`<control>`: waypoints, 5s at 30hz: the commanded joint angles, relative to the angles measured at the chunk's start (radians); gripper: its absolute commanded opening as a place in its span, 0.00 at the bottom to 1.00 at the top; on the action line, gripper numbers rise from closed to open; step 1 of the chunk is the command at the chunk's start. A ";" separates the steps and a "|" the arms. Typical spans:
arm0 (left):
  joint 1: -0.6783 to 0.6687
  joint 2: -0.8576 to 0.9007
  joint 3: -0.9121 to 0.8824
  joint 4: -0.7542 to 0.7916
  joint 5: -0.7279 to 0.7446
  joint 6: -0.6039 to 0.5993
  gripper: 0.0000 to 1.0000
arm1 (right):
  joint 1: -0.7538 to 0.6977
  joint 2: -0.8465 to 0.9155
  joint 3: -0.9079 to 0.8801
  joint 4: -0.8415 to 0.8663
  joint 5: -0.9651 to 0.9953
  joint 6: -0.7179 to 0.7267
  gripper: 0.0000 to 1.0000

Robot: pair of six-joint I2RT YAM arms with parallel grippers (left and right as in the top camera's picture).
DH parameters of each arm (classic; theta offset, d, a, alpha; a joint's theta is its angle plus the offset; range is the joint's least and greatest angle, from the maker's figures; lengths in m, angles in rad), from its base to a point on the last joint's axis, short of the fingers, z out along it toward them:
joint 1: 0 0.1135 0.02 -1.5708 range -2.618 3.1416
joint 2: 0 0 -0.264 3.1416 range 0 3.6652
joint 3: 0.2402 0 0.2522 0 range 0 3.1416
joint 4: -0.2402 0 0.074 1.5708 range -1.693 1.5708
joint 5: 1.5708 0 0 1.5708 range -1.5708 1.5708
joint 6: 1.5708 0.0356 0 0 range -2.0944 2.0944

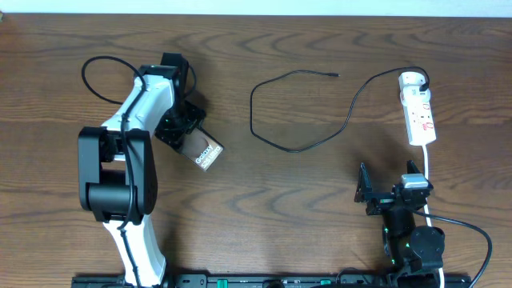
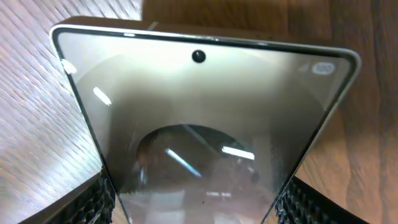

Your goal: Plug charger to phone and switch on socket

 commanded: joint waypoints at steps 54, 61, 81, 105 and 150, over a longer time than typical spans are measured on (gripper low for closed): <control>-0.020 -0.268 -0.233 0.156 -0.216 0.042 0.94 | -0.006 -0.004 -0.001 -0.004 -0.002 -0.012 0.99; 0.013 -0.268 -0.372 0.277 -0.176 0.019 0.94 | -0.006 -0.004 -0.001 -0.004 -0.002 -0.012 0.99; 0.053 -0.236 -0.449 0.406 -0.077 0.064 0.95 | -0.006 -0.004 -0.001 -0.004 -0.002 -0.012 0.99; 0.054 -0.124 -0.446 0.414 -0.043 0.019 0.95 | -0.006 -0.004 -0.001 -0.004 -0.002 -0.012 0.99; 0.054 -0.035 -0.446 0.263 -0.096 0.061 0.81 | -0.006 -0.004 -0.001 -0.004 -0.002 -0.012 0.99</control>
